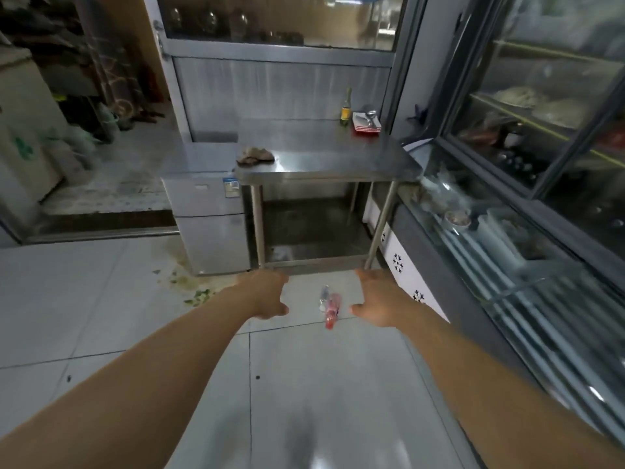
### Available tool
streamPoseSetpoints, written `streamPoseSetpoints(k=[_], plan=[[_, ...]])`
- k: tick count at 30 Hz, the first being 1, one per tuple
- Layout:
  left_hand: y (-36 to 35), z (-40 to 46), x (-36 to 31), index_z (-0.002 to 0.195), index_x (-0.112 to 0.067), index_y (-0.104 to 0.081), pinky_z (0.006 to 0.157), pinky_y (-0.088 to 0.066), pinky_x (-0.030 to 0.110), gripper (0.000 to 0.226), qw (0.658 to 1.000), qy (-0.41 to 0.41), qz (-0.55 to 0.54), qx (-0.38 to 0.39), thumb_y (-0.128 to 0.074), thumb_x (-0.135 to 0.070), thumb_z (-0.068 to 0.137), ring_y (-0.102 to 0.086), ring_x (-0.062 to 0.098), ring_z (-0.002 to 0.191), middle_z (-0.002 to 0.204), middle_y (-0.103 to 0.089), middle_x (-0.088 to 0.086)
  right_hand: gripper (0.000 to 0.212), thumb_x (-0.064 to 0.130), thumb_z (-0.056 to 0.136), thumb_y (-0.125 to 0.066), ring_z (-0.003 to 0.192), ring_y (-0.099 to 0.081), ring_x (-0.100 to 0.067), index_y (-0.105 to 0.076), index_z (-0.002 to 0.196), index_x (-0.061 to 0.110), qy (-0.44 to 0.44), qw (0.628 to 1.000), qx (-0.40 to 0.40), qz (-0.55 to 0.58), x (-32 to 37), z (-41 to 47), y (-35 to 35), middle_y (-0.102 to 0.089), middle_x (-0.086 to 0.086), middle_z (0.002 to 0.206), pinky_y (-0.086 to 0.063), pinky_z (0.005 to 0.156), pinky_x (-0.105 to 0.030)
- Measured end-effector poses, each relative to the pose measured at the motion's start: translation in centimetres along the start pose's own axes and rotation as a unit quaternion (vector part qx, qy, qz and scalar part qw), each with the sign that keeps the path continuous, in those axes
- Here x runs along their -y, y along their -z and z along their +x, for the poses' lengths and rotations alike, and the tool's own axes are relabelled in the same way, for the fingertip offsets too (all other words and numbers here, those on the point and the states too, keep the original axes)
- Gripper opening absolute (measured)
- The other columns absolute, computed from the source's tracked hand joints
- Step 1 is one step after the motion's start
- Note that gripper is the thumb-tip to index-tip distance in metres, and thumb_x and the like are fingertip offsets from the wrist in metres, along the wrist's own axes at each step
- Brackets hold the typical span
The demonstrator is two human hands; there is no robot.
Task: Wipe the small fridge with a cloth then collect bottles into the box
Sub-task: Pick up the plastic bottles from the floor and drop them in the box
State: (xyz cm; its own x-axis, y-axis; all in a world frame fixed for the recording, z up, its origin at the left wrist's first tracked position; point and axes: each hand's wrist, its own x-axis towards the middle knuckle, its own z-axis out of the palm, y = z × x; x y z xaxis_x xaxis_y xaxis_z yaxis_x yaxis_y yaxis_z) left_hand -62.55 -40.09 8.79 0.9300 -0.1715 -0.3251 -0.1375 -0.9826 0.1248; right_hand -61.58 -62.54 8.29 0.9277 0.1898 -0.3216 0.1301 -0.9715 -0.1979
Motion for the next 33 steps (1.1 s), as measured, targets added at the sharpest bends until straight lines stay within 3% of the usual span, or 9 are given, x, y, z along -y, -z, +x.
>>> streamPoseSetpoints(k=[3, 12, 16, 20, 27, 33], plan=[[0.7, 4.8, 1.7, 0.138, -0.02, -0.034, 0.102, -0.037, 0.041, 0.063, 0.999, -0.02, 0.027, 0.031, -0.06, -0.044, 0.086, -0.046, 0.028, 0.124, 0.139, -0.047, 0.007, 0.079, 0.039, 0.083, -0.065, 0.129, -0.036, -0.03, -0.023, 0.145, 0.014, -0.036, 0.999, 0.021, -0.001, 0.3, 4.0, 0.0, -0.035, -0.013, 0.141, -0.036, 0.103, -0.037], [1.0, 21.4, 3.6, 0.138, -0.019, -0.034, 0.097, -0.043, 0.038, 0.062, 0.993, -0.06, 0.047, 0.089, -0.058, -0.045, 0.086, -0.05, 0.025, 0.119, 0.132, -0.052, 0.005, 0.071, 0.041, 0.085, -0.063, 0.125, -0.042, -0.031, -0.027, 0.14, 0.014, -0.099, 0.992, 0.062, 0.042, -3.8, 18.5, -0.5, -0.038, -0.013, 0.136, -0.039, 0.098, -0.038], [0.4, 30.2, 3.0, 0.137, -0.019, -0.033, 0.093, -0.041, 0.036, 0.059, 0.992, -0.051, 0.048, 0.109, -0.057, -0.042, 0.088, -0.05, 0.025, 0.118, 0.131, -0.051, 0.006, 0.068, 0.037, 0.087, -0.061, 0.125, -0.041, -0.03, -0.027, 0.141, 0.013, -0.11, 0.988, 0.08, 0.076, -6.9, 26.8, -1.1, -0.038, -0.014, 0.137, -0.04, 0.098, -0.039], [-0.8, 38.4, 2.5, 0.138, -0.018, -0.032, 0.099, -0.038, 0.038, 0.058, 0.99, -0.029, 0.031, 0.132, -0.057, -0.04, 0.089, -0.048, 0.025, 0.122, 0.136, -0.049, 0.007, 0.063, 0.037, 0.09, -0.056, 0.126, -0.041, -0.031, -0.028, 0.14, 0.012, -0.128, 0.981, 0.107, 0.099, -9.9, 34.3, -2.6, -0.039, -0.014, 0.136, -0.042, 0.099, -0.042], [-6.0, 49.3, 3.1, 0.139, -0.017, -0.03, 0.096, -0.04, 0.039, 0.062, 0.986, -0.015, 0.009, 0.165, -0.059, -0.039, 0.088, -0.054, 0.024, 0.115, 0.13, -0.054, 0.005, 0.062, 0.039, 0.091, -0.055, 0.123, -0.043, -0.03, -0.029, 0.139, 0.011, -0.169, 0.969, 0.14, 0.111, -13.4, 43.4, -9.4, -0.041, -0.014, 0.134, -0.043, 0.096, -0.04], [-15.4, 58.0, 5.0, 0.135, -0.016, -0.032, 0.095, -0.043, 0.04, 0.056, 0.976, -0.016, -0.011, 0.215, -0.054, -0.041, 0.09, -0.054, 0.026, 0.116, 0.127, -0.056, 0.008, 0.062, 0.037, 0.089, -0.057, 0.119, -0.045, -0.028, -0.029, 0.139, 0.012, -0.195, 0.958, 0.16, 0.139, -14.7, 49.6, -19.0, -0.043, -0.013, 0.131, -0.044, 0.089, -0.037]])
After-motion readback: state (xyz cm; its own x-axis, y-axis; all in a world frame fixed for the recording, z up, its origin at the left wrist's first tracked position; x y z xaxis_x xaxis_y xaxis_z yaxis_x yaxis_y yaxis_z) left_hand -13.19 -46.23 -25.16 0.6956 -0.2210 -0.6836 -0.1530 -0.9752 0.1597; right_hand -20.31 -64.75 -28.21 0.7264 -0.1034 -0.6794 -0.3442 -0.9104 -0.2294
